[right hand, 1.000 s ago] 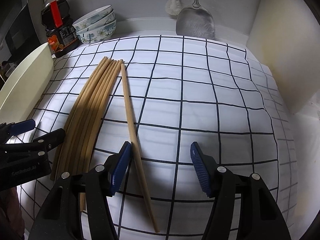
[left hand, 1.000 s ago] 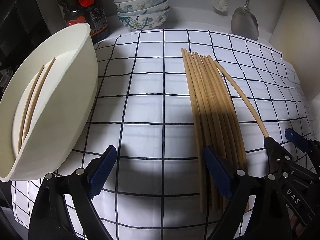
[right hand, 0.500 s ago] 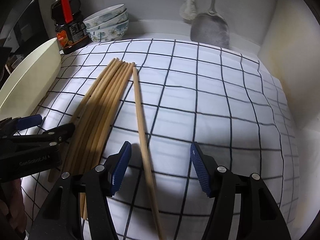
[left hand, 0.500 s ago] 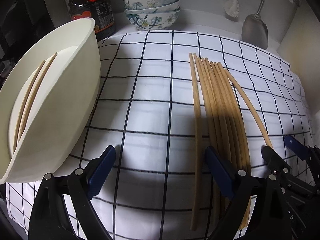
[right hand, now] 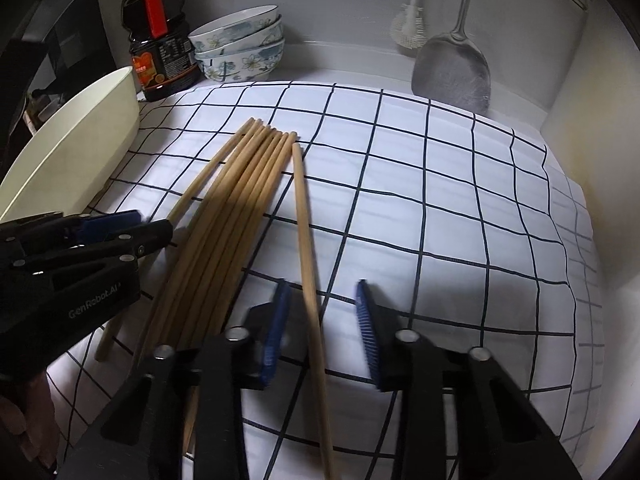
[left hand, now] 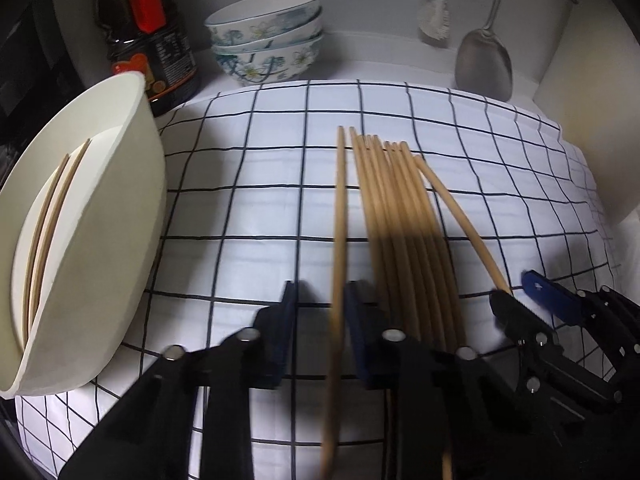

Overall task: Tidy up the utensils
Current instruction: 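Close the right gripper on one chopstick at the bundle's edge, then carry the held chopstick with the right gripper over the white dish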

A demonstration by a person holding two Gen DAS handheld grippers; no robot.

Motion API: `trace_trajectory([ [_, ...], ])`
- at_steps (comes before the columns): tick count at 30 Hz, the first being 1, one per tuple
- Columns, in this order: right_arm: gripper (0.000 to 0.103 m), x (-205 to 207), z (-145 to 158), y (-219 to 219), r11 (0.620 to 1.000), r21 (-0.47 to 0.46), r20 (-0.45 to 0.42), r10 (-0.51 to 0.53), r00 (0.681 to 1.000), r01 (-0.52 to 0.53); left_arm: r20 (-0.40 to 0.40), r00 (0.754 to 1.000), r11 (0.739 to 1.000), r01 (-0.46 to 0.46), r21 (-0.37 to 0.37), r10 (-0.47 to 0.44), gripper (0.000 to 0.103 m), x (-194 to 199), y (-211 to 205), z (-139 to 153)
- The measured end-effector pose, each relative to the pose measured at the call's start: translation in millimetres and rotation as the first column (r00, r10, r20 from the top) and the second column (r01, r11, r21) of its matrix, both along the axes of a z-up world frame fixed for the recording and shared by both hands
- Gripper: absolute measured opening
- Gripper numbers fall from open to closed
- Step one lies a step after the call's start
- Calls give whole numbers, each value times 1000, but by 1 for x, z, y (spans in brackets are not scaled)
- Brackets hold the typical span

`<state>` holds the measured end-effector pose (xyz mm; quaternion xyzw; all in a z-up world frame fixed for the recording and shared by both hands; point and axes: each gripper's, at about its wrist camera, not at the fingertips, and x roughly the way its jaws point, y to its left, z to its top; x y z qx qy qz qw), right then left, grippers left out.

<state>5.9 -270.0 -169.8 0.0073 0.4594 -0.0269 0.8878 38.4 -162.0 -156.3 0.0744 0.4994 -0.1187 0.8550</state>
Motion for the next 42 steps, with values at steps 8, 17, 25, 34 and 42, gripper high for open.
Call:
trace_trajectory([
  [8,6,-2,1,-4,999,28,-8,-24,1000,24,-15,1000,1000,22,1,-22,7,-2,-2,2],
  [17,6,-21,17,-2,990,126,0,-69,998,68,-2,1000,1000,22,-21,-22,7,-15,16,22],
  [25,6,-33,57,21,992,112,53,-60,997,54,41,999,998,33,-49,-31,7,-31,42,60],
  [34,6,-24,101,62,992,123,114,-16,993,2,113,993,996,-36,-82,45,7,-28,98,107],
  [42,6,5,119,120,986,129,150,89,985,-108,130,976,983,-168,-81,177,7,-20,172,122],
])
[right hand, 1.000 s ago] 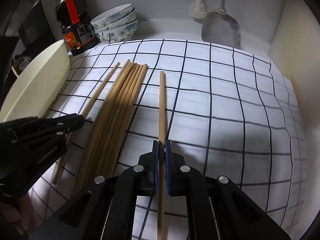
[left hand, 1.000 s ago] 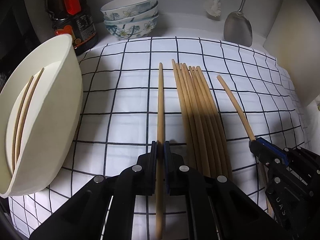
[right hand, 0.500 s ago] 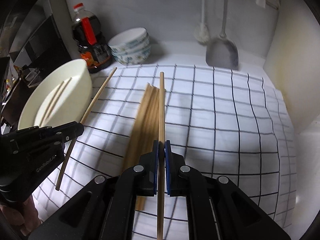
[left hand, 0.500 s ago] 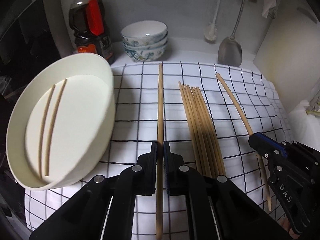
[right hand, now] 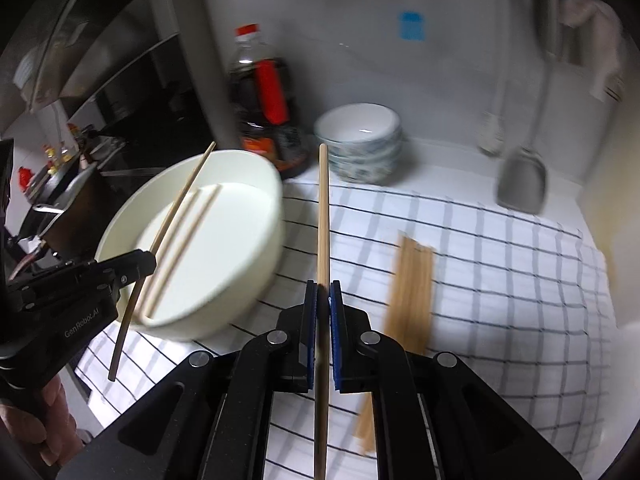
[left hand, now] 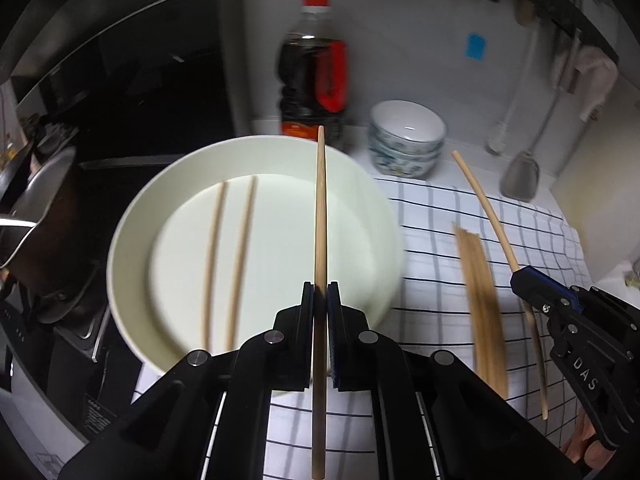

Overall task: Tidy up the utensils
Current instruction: 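Carry the held chopstick with the right gripper over the white dish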

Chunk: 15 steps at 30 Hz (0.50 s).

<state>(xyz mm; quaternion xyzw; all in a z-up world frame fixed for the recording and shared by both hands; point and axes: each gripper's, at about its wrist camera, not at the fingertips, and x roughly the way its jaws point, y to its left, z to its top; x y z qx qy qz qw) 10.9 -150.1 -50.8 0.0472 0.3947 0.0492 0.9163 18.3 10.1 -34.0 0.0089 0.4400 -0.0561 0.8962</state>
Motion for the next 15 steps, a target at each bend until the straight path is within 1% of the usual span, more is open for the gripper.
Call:
trace_trajectory([
  [5,6,29,0,39,997,13,2,79,997,-79,-1,997,997,-77,9,77,7,11,45,0],
  [8,6,45,-1,61,993,30,4,115,993,-115,-7,994,994,-112,14,112,7,21,65,-3],
  [15,6,84,-7,103,986,46,-17,159,987,-158,-11,992,992,-126,10,126,7,48,94,-7],
])
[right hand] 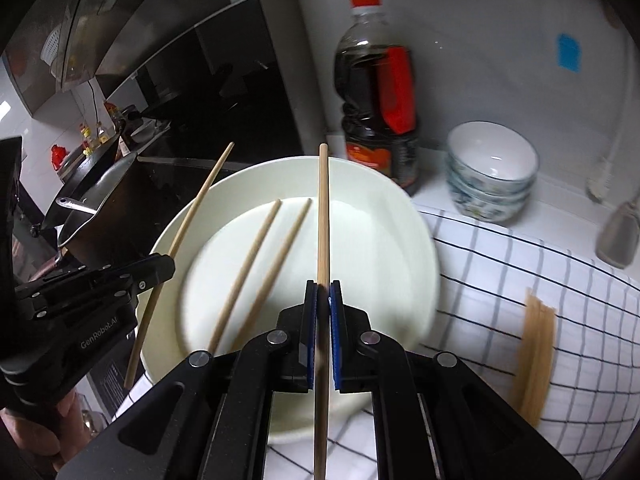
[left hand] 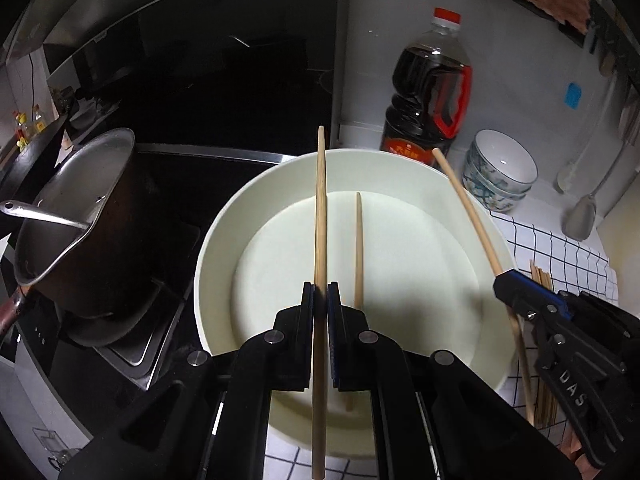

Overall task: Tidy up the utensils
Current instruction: 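Carry the held chopstick with the right gripper over the white dish, then lower the chopstick into the dish beside the others and open the right gripper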

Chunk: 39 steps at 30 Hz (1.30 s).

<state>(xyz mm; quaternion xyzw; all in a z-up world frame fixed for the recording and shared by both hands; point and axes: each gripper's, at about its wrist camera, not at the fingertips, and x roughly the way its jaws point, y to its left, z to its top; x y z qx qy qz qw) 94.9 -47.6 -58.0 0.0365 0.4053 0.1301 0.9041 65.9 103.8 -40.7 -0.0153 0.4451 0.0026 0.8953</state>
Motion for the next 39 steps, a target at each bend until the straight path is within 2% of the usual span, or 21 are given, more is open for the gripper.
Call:
trace_trajectory([
  [11,6,35,-26,16,1000,-9,-95,-30,995,29,-84,996,1000,20,-23,-22,8,35,5,-29],
  [17,6,45,-40,20,999,-21,-148,-47,988,45,-138,990,999,40,-29,-43,8,39,4,-47],
  [26,6,52,-49,23,998,-44,-163,-61,985,54,-195,980,999,34,-30,-39,8,43,4,-70],
  [33,7,54,-49,23,998,-52,-161,-54,985,46,-199,980,1000,20,-9,-22,8,42,5,-71],
  [35,11,51,-45,22,997,-53,-149,-56,987,48,-194,981,1000,10,-1,-10,9,39,7,-70],
  [36,13,50,-43,21,997,-57,-142,-57,988,50,-194,981,1000,4,-1,-4,10,39,7,-69],
  [37,13,47,-41,20,997,-61,-131,-61,990,54,-195,981,1000,-2,-2,2,22,38,8,-68],
  [38,13,45,-39,19,996,-61,-124,-65,990,57,-193,981,1000,-13,-2,12,43,36,10,-66],
  [39,13,44,-37,17,996,-61,-119,-68,990,61,-185,982,1000,-22,-1,22,54,35,12,-64],
])
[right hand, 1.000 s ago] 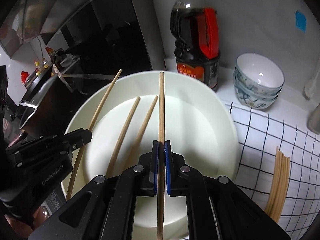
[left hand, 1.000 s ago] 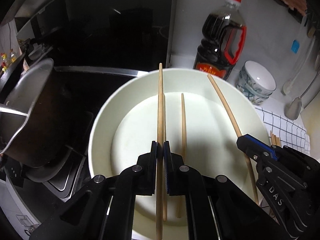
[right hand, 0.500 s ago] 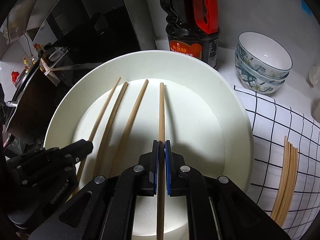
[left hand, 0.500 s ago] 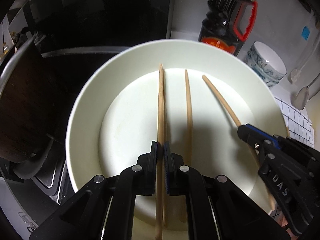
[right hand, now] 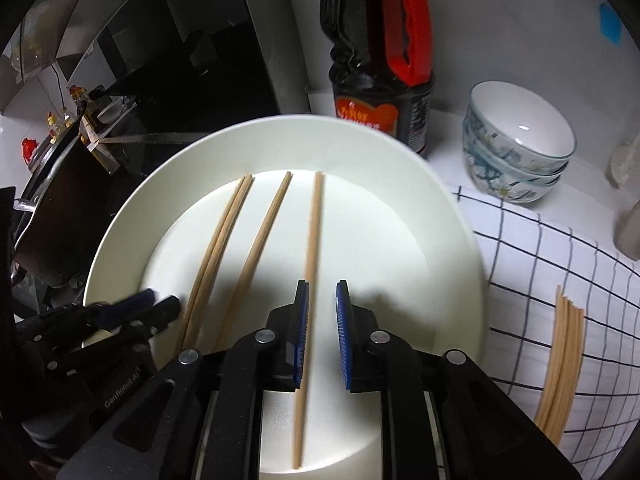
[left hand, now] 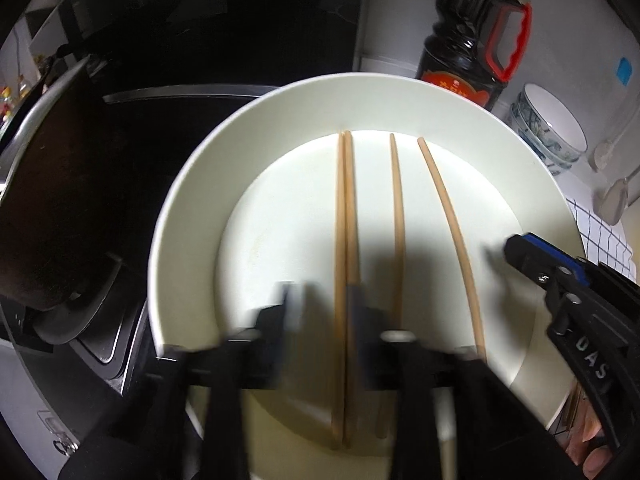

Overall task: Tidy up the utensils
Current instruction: 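Lower the chopstick into the dish beside the others and open the right gripper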

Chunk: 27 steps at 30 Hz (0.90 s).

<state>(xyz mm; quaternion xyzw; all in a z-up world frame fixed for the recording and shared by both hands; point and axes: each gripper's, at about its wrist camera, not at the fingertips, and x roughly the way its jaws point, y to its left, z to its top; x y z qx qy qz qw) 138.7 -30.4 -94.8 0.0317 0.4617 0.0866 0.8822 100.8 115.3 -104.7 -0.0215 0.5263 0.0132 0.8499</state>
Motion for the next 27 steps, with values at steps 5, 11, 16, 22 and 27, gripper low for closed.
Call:
trace_trajectory([
  [5,13,-11,9,-10,1000,7,17,-19,1000,19,29,999,1000,-17,0,17,63,-9,4,11],
  [11,15,-30,19,-15,1000,12,30,-24,999,24,35,999,1000,-20,15,20,70,-23,4,21],
  [16,19,-49,27,-22,1000,10,34,-30,999,30,56,998,1000,-15,14,14,72,-35,1,33],
  [22,24,-74,39,-36,998,3,51,-57,997,57,75,997,1000,17,21,-19,74,-48,-12,45],
  [27,30,-96,45,-56,995,-12,64,-96,993,97,96,994,998,60,7,-60,76,-59,-32,52],
])
